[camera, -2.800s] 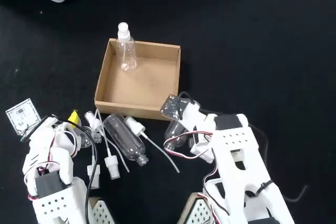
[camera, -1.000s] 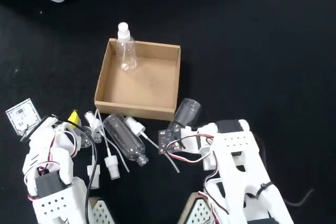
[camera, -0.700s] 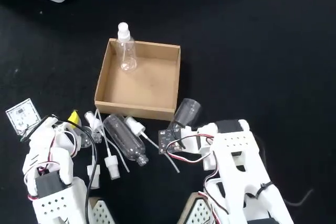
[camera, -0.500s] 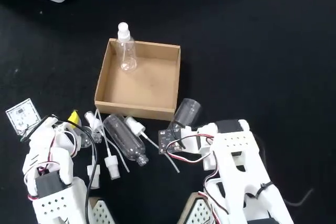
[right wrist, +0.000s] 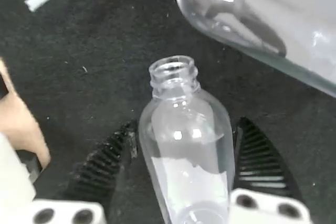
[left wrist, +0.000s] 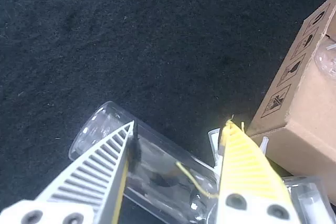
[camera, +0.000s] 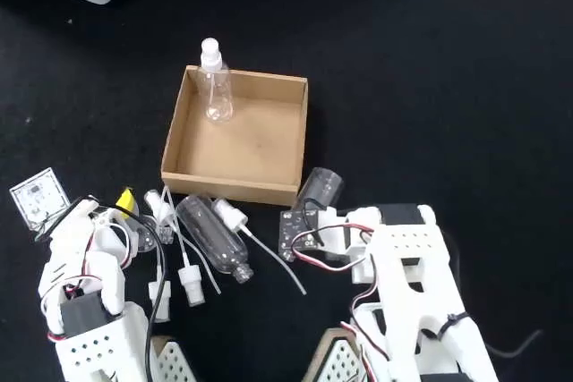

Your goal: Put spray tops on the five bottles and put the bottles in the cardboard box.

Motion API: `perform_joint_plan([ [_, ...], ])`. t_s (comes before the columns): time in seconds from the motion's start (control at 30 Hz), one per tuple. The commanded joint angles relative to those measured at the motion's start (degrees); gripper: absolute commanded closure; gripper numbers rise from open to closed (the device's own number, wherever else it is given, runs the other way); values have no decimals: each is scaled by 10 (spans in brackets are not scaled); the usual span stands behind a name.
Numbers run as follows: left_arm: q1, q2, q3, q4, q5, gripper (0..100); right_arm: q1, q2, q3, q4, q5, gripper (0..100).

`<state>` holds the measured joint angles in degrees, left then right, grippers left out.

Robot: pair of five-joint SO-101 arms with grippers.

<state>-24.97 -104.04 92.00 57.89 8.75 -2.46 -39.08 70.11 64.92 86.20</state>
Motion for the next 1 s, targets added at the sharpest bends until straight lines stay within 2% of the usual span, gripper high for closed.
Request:
perform_joint_plan([
  [0.0,0,-5,-5,-16,-4,753,14,-14,-2,-11,1,851],
  [0.07,0,-5,-5,-16,-4,753,14,-15,-6,-9,1,892],
  [0.3,0,-5,-5,-16,-4,753,14,-15,-7,-7,-9,899],
  [0.43,0,-5,-5,-16,-4,753,5,-15,-22,3,-77,900],
  [0.7,0,-5,-5,-16,-4,753,-59,-15,-120,152,-177,900],
  [0.97,0,-5,-5,-15,-4,753,-84,-15,-194,217,-275,900],
])
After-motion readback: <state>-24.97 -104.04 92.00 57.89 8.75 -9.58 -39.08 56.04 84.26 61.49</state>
